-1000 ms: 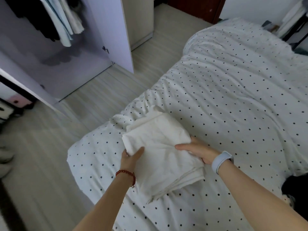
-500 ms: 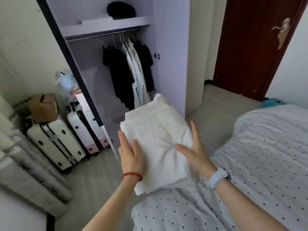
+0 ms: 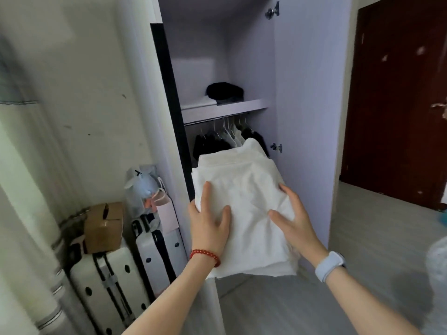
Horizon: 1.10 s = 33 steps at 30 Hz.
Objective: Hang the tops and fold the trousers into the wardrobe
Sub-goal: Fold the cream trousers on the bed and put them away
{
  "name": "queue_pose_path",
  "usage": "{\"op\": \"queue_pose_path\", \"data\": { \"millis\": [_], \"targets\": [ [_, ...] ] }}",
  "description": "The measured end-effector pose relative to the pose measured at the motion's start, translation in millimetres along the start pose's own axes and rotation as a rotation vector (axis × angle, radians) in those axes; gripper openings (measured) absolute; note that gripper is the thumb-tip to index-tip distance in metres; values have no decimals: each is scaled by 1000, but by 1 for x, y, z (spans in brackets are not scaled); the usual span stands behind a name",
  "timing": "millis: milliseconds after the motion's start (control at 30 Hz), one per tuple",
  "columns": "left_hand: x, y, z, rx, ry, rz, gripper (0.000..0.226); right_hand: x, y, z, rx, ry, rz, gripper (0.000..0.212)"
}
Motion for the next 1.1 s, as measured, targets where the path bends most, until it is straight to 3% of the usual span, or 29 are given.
{"op": "queue_pose_path", "data": {
  "millis": [167,333,733,1100],
  "targets": [
    [58,71,24,100,-85,-69,67,-27,75,-5,-56,-13,157,54],
    [113,146,34,133,-113,-39,66,-35,164,0,-132,-2,201,55],
    [253,397,39,159,-149,140,62,-6,479,17,-328,81,62,55],
    [239,628,21,286,21,423,63,141,710,6,-465,229,-129,57]
  ]
}}
Point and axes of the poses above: each hand's wrist, its own y-axis towards the middle knuckle, its own x-axis out of the palm, z = x × y, the point moved 9 cm from there along y, towards the middle knuckle, and after that the axes turned 9 degrees about z, right-handed, at the moved point
